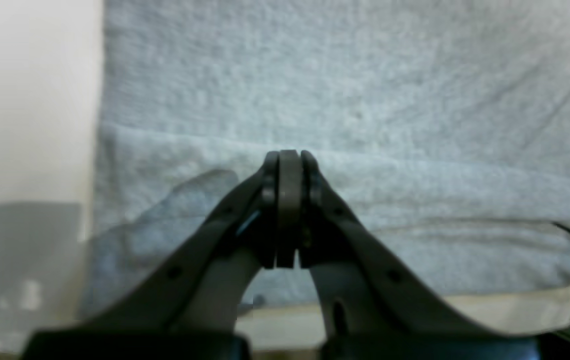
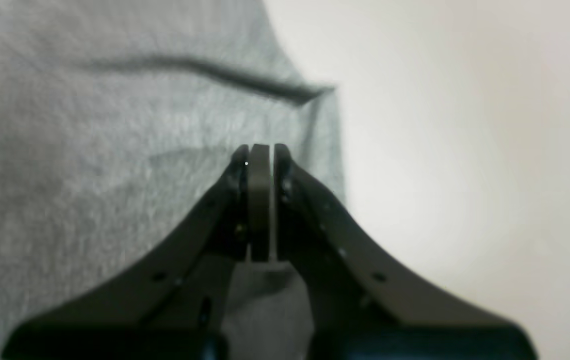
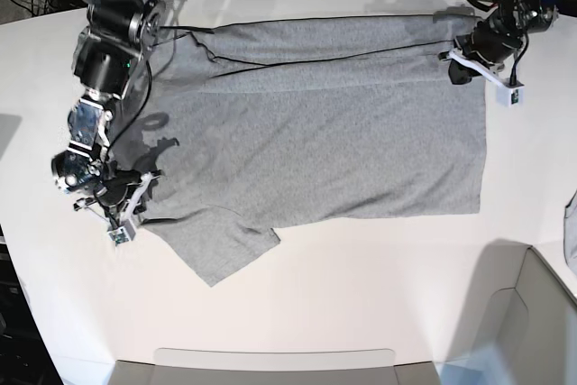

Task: Fold the T-shirt properly
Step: 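Move both grippers to the hem corners, right gripper grasping first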

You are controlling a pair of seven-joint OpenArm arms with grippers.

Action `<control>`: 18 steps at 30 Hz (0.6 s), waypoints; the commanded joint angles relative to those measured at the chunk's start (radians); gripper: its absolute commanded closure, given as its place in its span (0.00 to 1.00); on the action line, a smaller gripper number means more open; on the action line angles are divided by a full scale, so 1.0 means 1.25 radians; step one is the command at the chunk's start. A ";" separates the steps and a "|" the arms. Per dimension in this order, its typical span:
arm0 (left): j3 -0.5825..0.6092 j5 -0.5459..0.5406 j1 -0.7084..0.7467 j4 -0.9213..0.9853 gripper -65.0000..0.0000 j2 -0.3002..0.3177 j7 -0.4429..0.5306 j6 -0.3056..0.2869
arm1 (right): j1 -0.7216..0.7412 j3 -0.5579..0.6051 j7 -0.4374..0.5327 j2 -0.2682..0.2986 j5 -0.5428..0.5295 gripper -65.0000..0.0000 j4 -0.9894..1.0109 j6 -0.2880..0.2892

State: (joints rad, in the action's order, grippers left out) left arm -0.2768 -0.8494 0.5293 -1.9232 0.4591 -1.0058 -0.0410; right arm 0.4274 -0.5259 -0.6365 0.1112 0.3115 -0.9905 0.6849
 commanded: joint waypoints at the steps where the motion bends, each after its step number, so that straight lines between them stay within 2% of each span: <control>1: -0.016 -0.004 -0.008 -0.012 1.00 0.005 0.002 0.000 | 0.022 0.000 0.008 0.007 0.014 0.96 0.009 0.005; 6: -0.026 -0.005 -0.031 -0.014 1.00 -0.008 -0.025 0.000 | -0.042 -0.001 0.007 -0.007 0.121 0.96 0.017 0.005; 12: -0.027 -0.002 -0.034 -0.012 1.00 -0.006 -0.025 0.000 | -0.255 -0.011 0.004 -0.028 0.125 0.96 -0.179 0.011; 16: -0.027 -0.002 -0.035 -0.011 1.00 -0.005 -0.025 -0.002 | -0.367 -0.011 -0.060 -0.045 0.122 0.96 -0.337 0.011; 18: -0.027 -0.002 -0.042 -0.011 1.00 -0.005 -0.025 -0.003 | -0.397 -0.013 -0.097 -0.069 0.100 0.96 -0.416 0.011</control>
State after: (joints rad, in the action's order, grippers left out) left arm -0.3031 -0.8448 0.4805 -1.9228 0.4408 -1.0470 -0.0410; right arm -0.0513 -0.5392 -0.6693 0.0265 0.3901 -1.5158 0.6754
